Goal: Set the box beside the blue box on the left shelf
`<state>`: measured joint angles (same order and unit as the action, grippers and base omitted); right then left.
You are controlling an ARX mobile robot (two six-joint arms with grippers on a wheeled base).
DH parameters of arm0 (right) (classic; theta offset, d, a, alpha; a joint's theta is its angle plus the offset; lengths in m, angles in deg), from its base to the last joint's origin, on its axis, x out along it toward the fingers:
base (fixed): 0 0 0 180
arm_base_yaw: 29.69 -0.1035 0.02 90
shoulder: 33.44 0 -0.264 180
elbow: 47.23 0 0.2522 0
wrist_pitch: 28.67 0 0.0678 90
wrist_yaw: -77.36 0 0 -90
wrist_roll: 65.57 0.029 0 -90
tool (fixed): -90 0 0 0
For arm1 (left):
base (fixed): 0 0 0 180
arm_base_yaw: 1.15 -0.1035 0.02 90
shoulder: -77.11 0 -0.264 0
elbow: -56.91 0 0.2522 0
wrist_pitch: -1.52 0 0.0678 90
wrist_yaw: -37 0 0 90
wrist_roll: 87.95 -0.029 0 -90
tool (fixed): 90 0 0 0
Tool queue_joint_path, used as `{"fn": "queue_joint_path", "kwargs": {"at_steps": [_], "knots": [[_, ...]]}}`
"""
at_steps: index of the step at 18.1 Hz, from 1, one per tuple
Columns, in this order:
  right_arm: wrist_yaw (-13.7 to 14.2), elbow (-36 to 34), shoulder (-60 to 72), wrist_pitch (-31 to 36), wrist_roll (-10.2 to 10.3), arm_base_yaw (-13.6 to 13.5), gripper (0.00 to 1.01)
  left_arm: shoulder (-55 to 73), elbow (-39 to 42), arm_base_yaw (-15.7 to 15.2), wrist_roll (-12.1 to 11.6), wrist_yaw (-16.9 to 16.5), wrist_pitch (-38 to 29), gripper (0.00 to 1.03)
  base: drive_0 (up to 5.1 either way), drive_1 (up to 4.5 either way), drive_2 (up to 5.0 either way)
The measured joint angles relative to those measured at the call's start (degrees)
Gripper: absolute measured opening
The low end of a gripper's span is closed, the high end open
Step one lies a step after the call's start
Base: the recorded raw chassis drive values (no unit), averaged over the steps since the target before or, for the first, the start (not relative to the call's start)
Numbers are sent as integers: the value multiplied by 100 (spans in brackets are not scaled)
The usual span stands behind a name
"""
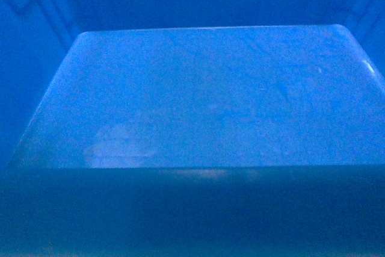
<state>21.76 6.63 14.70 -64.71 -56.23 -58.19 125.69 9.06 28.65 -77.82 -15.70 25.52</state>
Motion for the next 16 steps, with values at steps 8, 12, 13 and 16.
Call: {"fn": "queue_joint_path", "kwargs": {"at_steps": [8,12,13,16], "knots": [[13,0,2,-24,0,-2,12,0,0,0,0,-2,24,30,0,0,0],[11,0,2,-13,0,-2,12,0,0,0,7,-4,35,30,0,0,0],[11,0,2,-20,0,-2,12,0,0,0,0,-4,26,30,0,0,0],[11,0,2,-20,0,-2,12,0,0,0,2,-7,28,30,0,0,0]]}}
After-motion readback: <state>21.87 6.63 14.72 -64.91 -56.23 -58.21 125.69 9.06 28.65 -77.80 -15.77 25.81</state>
